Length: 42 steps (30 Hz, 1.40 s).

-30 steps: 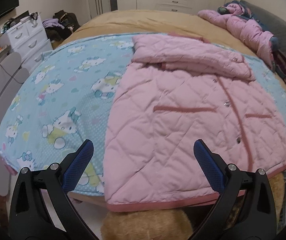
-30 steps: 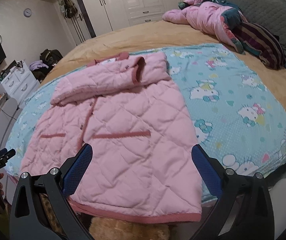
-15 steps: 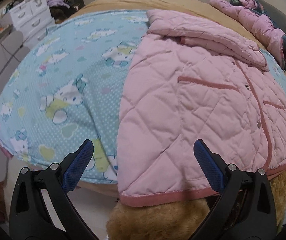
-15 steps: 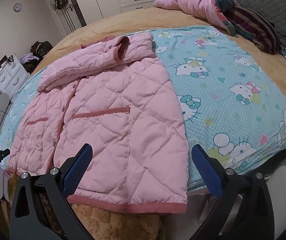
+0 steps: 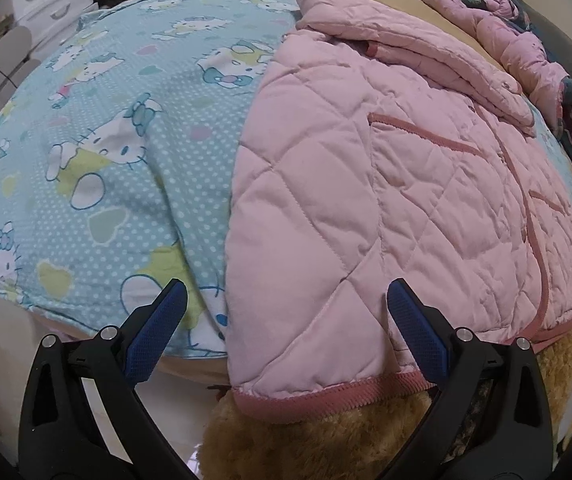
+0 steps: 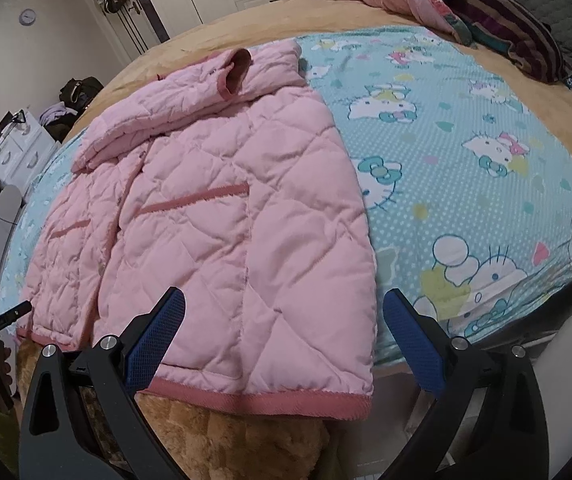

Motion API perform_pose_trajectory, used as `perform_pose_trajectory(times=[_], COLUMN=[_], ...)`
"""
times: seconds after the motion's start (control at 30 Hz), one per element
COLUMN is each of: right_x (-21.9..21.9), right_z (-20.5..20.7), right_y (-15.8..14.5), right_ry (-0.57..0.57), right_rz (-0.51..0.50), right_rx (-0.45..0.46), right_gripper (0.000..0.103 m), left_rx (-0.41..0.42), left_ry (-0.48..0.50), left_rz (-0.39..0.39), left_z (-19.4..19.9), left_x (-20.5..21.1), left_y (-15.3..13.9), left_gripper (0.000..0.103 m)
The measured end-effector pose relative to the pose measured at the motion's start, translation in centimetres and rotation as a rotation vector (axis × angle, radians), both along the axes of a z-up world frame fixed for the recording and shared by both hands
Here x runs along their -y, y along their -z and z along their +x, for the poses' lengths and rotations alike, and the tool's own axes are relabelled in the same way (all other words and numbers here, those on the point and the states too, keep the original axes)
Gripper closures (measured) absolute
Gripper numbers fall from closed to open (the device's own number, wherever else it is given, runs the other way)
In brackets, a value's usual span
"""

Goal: Fold large clothes
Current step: 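Move both grippers to the ribbed hem of the pink jacket, then grasp the hem trim with the left gripper while the right gripper grasps it too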

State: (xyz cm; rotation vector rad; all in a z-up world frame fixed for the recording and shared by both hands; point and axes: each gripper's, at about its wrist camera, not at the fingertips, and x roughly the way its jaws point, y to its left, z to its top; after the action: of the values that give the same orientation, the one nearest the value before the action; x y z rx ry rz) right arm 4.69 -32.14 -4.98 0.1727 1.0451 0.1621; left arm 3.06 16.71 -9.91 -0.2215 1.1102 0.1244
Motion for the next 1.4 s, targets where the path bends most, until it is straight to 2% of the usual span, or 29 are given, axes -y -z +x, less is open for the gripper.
perform_pose_trajectory(times=[0.17,0.3,0.37,0.4,0.47,0.57,0.67,0.87,0.93,1.0,1.03,1.1,1.17,1.3,1.4], right_x=[1.0,1.8,1.9,2.0,1.9,1.9,1.9,2.0,1.9,1.7,1.5,1.0,0.8,1.1,1.1], right_z=[-0.3,-0.5,-0.5,-0.4,-0.4,-0.4,-0.5,-0.6,-0.9,-1.1,-1.2,-1.5,-1.7,-1.7,-1.2], right_y=[1.2,2.2,2.5,2.8,3.2,3.7,4.0,4.9,4.9,4.9,4.6,3.6,2.0,-1.1,-2.8], right_ry=[0.017,0.03,0.032,0.031,0.026,0.011,-0.002,-0.034,-0.051,-0.077,-0.091,-0.13,-0.157,-0.18,-0.188], right_rz=[-0.009,-0.007,-0.005,-0.003,0.004,0.012,0.024,0.1,0.147,0.204,0.201,0.204,0.218,0.287,0.319], right_rx=[-0.032,-0.057,-0.067,-0.074,-0.084,-0.101,-0.108,-0.134,-0.129,-0.127,-0.112,-0.069,-0.005,0.128,0.199], right_gripper=[0.004,0.004,0.004,0.004,0.004,0.004,0.004,0.006,0.018,0.043,0.047,0.071,0.078,0.083,0.085], left_rx=[0.007,0.046,0.07,0.073,0.079,0.106,0.139,0.13,0.129,0.122,0.119,0.113,0.103,0.079,0.072], left_ry=[0.025,0.042,0.067,0.076,0.09,0.094,0.112,0.131,0.13,0.129,0.13,0.133,0.135,0.136,0.134], left_rz=[-0.012,-0.065,-0.058,-0.047,-0.026,-0.044,-0.052,-0.075,-0.081,-0.088,-0.087,-0.077,-0.084,-0.074,-0.092], left_z=[0.4,0.3,0.3,0.3,0.3,0.2,-0.1,-0.2,-0.4,-0.6,-0.7,-0.9,-1.0,-1.2,-1.3], left_x=[0.3,0.1,0.7,0.9,1.3,0.8,0.7,0.6,0.5,0.4,0.3,0.3,0.3,0.4,0.4], left_y=[0.5,0.6,0.3,0.2,0.0,-0.6,-1.7,-2.2,-2.0,-1.8,-1.7,-1.6,-1.4,-0.8,-0.5], left_gripper=[0.009,0.011,0.024,0.027,0.047,0.063,0.066,0.066,0.066,0.064,0.062,0.06,0.046,0.041,0.043])
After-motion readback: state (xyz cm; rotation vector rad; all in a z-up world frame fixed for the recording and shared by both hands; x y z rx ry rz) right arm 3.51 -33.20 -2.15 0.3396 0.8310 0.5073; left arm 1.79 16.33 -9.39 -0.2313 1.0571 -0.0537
